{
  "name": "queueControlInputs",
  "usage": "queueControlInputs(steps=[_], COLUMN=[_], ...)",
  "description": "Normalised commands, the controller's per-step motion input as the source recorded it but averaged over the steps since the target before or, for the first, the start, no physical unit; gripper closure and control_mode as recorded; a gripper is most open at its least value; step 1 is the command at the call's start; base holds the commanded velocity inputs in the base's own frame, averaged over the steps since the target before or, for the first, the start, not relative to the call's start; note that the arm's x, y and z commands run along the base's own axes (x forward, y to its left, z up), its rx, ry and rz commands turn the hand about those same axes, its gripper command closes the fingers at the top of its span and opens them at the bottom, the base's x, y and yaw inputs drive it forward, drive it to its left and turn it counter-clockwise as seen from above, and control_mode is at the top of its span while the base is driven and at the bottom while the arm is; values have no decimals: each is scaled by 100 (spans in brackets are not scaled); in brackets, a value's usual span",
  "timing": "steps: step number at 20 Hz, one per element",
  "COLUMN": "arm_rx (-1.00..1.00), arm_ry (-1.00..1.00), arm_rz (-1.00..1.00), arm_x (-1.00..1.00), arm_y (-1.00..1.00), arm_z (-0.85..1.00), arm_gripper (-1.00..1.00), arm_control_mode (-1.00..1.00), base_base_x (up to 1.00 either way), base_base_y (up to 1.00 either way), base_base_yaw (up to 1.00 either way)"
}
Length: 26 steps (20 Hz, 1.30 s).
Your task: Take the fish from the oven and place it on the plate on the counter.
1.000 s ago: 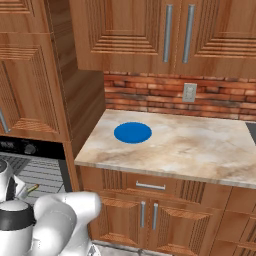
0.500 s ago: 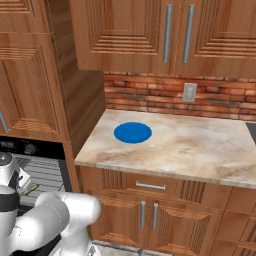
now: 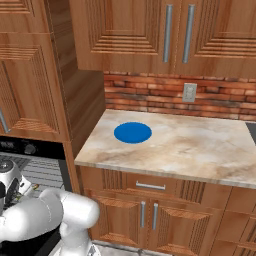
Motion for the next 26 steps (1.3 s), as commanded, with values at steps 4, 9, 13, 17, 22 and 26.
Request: queueControlInputs(steps=[4, 9, 13, 17, 22, 26], arm_rx=[-1, 0, 0, -2, -5, -5], arm_ry=[0, 1, 7, 10, 13, 9], arm_rz=[-1, 0, 0, 0, 0, -1], arm_x=[0, 6, 26, 22, 35, 38], arm_y=[12, 18, 18, 21, 21, 7], arm_z=[-26, -2, 0, -8, -20, -32], arm_gripper=[-100, -100, -100, -100, -100, -100], arm_control_mode=[-100, -100, -100, -100, -100, -100], base_base_x=[0, 0, 0, 0, 0, 0], base_base_y=[0, 0, 0, 0, 0, 0], base_base_yaw=[0, 0, 0, 0, 0, 0])
